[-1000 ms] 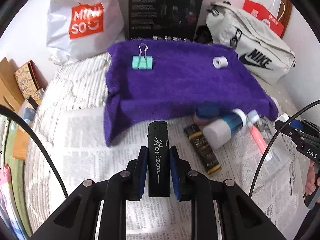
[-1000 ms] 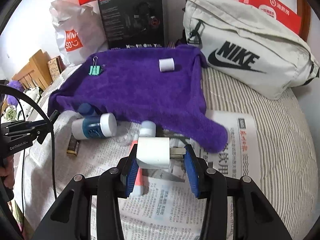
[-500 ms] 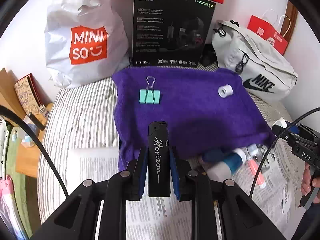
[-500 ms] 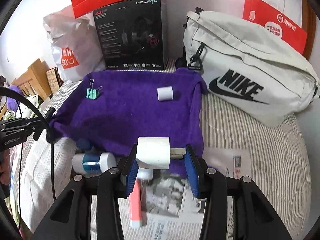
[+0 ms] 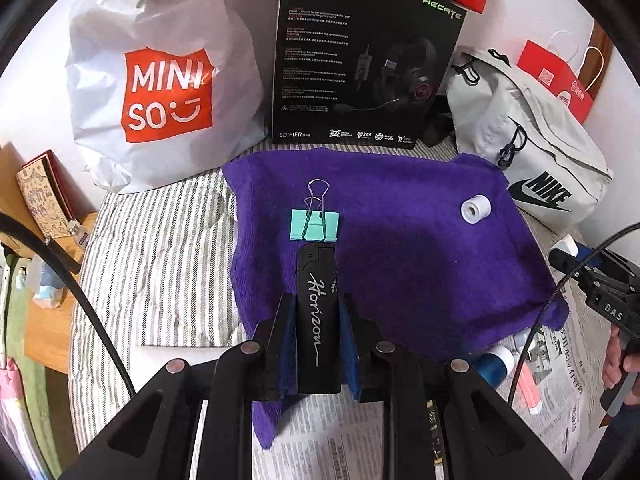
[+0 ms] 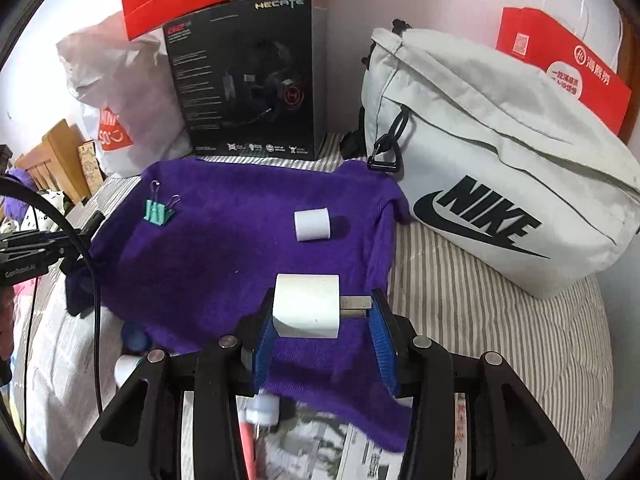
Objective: Organize rigid objects
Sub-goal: 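Carry Horizon case over towel with left tool while right tool places charger there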
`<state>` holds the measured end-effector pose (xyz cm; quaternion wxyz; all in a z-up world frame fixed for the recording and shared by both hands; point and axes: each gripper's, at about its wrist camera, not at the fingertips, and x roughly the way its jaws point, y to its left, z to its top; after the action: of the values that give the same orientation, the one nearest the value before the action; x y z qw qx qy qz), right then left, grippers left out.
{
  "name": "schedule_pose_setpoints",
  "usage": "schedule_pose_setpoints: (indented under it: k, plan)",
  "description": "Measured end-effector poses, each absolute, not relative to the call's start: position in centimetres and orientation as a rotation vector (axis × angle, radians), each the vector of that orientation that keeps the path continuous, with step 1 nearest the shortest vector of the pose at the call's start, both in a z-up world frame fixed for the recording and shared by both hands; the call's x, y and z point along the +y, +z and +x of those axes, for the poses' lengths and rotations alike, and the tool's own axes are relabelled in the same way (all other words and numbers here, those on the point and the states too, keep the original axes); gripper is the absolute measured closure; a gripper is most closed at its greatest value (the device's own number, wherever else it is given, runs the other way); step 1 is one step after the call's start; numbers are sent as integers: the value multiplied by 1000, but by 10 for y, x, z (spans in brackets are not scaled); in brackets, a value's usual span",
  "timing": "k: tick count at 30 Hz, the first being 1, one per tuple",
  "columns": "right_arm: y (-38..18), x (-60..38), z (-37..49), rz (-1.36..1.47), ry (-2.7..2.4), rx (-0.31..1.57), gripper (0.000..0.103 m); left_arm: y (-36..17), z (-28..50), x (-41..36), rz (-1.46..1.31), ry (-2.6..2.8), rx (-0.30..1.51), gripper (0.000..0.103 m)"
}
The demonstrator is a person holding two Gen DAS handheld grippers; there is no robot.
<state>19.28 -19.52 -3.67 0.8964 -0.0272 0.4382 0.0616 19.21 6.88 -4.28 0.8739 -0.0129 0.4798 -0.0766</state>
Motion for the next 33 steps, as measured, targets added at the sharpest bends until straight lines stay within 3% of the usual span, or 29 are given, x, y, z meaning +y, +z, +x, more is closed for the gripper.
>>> schedule_pose_setpoints:
  k: [17,33]
  plan:
    - [-83,-182,256,-97,161,975,59,-80,227,59,-29,-180,1068,82]
    - [-103,-177,264,-102,176,988,57,-103,240,58,-16,-174,1109,82]
